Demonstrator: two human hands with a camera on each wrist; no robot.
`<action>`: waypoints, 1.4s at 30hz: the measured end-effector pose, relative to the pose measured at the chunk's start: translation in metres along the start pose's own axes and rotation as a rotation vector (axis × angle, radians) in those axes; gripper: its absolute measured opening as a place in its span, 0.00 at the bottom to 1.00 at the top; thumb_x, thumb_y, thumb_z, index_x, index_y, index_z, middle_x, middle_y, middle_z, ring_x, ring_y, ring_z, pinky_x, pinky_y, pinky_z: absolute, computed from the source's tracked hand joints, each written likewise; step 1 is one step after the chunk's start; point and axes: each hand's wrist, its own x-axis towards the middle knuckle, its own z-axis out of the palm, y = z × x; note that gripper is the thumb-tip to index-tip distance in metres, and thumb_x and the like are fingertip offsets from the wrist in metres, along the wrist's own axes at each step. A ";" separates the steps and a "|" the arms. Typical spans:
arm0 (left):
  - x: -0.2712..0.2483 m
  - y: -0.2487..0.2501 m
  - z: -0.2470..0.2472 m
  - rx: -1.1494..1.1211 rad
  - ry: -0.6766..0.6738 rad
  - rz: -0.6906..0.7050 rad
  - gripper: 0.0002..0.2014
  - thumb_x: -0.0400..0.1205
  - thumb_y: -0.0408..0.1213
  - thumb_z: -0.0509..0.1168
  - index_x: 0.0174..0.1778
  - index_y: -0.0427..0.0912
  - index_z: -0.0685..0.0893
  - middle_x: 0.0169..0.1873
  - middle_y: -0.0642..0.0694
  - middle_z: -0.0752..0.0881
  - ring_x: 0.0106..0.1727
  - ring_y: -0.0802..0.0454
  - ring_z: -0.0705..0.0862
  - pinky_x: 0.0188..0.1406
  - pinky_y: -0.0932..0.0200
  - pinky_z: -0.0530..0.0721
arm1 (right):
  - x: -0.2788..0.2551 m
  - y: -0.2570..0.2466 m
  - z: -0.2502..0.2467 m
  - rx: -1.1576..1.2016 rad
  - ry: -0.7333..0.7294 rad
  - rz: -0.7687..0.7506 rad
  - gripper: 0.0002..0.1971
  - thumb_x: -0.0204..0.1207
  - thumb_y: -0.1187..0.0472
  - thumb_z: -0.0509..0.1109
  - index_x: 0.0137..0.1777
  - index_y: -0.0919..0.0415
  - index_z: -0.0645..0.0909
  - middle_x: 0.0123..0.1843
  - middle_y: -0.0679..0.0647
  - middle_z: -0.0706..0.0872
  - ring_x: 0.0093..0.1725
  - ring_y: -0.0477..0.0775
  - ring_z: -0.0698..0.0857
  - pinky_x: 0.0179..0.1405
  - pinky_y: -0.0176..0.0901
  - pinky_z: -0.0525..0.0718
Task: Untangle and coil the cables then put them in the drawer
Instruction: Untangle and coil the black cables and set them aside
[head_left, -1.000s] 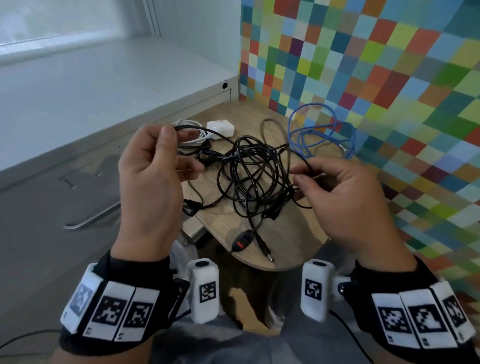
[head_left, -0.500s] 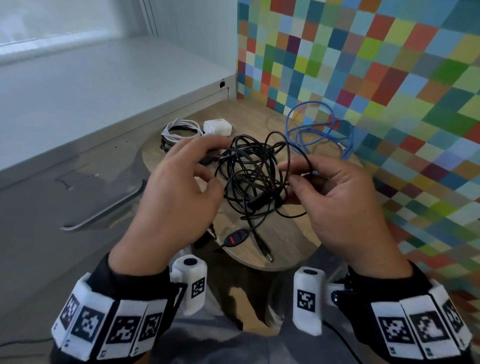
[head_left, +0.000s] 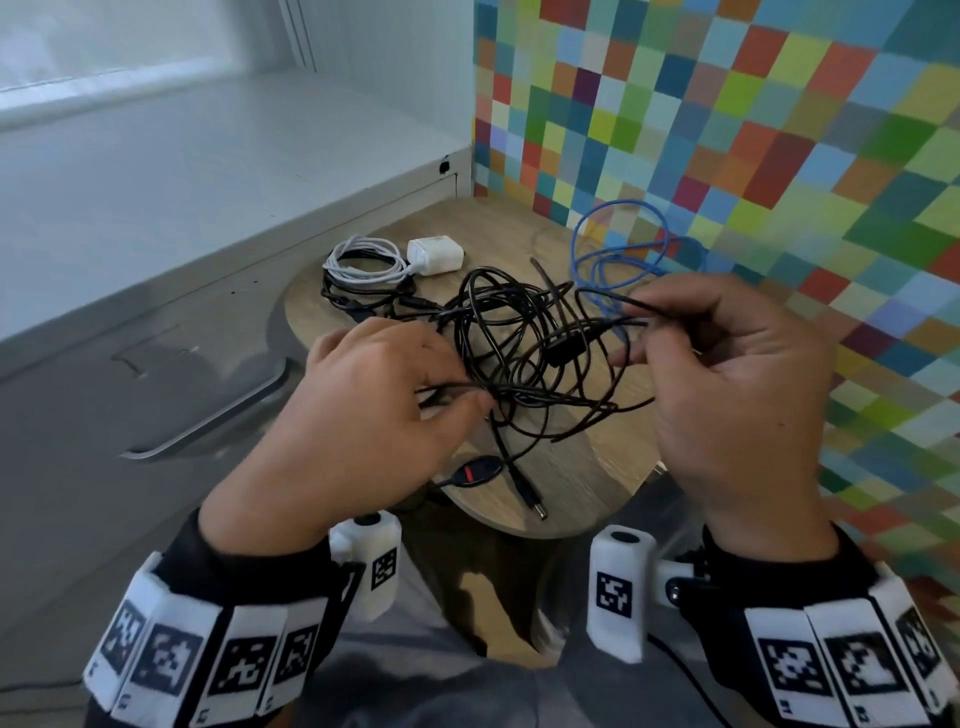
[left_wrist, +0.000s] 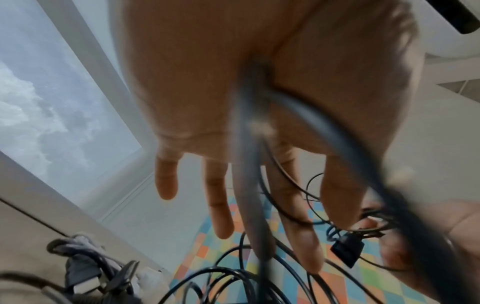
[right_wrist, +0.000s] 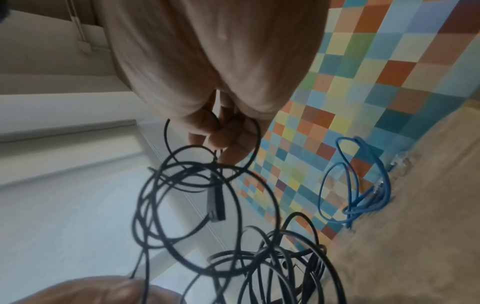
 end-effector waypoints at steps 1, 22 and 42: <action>-0.001 -0.001 -0.001 0.027 -0.007 0.010 0.16 0.75 0.67 0.65 0.51 0.65 0.89 0.52 0.71 0.85 0.65 0.62 0.79 0.77 0.40 0.70 | 0.000 0.002 -0.001 0.011 0.015 0.001 0.19 0.78 0.77 0.68 0.46 0.49 0.88 0.44 0.47 0.90 0.41 0.55 0.91 0.42 0.62 0.92; 0.009 -0.018 -0.020 -1.206 0.842 -0.117 0.17 0.93 0.43 0.56 0.38 0.48 0.77 0.27 0.52 0.74 0.25 0.52 0.73 0.33 0.53 0.80 | 0.013 0.040 -0.024 -0.245 0.079 0.178 0.20 0.80 0.74 0.67 0.56 0.45 0.87 0.47 0.45 0.88 0.36 0.46 0.84 0.35 0.38 0.83; 0.004 0.013 -0.024 -1.337 0.560 0.135 0.16 0.95 0.42 0.45 0.47 0.42 0.72 0.42 0.47 0.93 0.40 0.44 0.93 0.45 0.50 0.89 | -0.005 -0.012 0.021 -0.123 -0.357 0.136 0.12 0.76 0.62 0.82 0.48 0.40 0.91 0.47 0.35 0.93 0.49 0.36 0.90 0.51 0.30 0.85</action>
